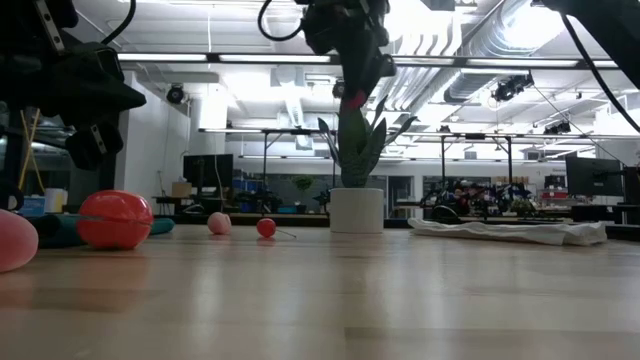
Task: Pick and placing Produce into tupperware
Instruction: Put the red raspberry into the black bin
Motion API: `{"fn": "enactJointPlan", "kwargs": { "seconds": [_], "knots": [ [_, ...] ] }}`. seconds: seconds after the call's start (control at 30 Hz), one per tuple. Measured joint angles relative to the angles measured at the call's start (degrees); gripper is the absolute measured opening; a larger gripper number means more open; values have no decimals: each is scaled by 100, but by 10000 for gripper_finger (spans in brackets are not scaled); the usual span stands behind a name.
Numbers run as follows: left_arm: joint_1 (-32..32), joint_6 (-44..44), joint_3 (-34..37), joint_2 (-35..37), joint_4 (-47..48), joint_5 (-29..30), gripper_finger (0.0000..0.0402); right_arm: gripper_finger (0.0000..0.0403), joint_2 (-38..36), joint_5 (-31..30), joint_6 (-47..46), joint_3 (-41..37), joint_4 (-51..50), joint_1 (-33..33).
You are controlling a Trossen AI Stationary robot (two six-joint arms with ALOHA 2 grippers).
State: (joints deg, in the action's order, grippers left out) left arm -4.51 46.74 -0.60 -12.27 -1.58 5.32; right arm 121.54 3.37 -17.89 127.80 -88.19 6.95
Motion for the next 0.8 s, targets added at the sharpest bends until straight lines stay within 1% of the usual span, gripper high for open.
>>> {"fn": "enactJointPlan", "kwargs": {
  "seconds": [0.13, 0.47, 0.8],
  "knots": [
    [0, 0, -1, 0, 0, 0, 1, 113, 0, -23, 22, 134, -206, 55],
    [-2, 0, 0, 1, 0, 0, 1, 113, -58, -17, 42, 472, -179, 91],
    [-2, -44, 0, -1, 2, 0, 1, 113, -629, -19, -73, 526, -183, 282]
  ]
}}
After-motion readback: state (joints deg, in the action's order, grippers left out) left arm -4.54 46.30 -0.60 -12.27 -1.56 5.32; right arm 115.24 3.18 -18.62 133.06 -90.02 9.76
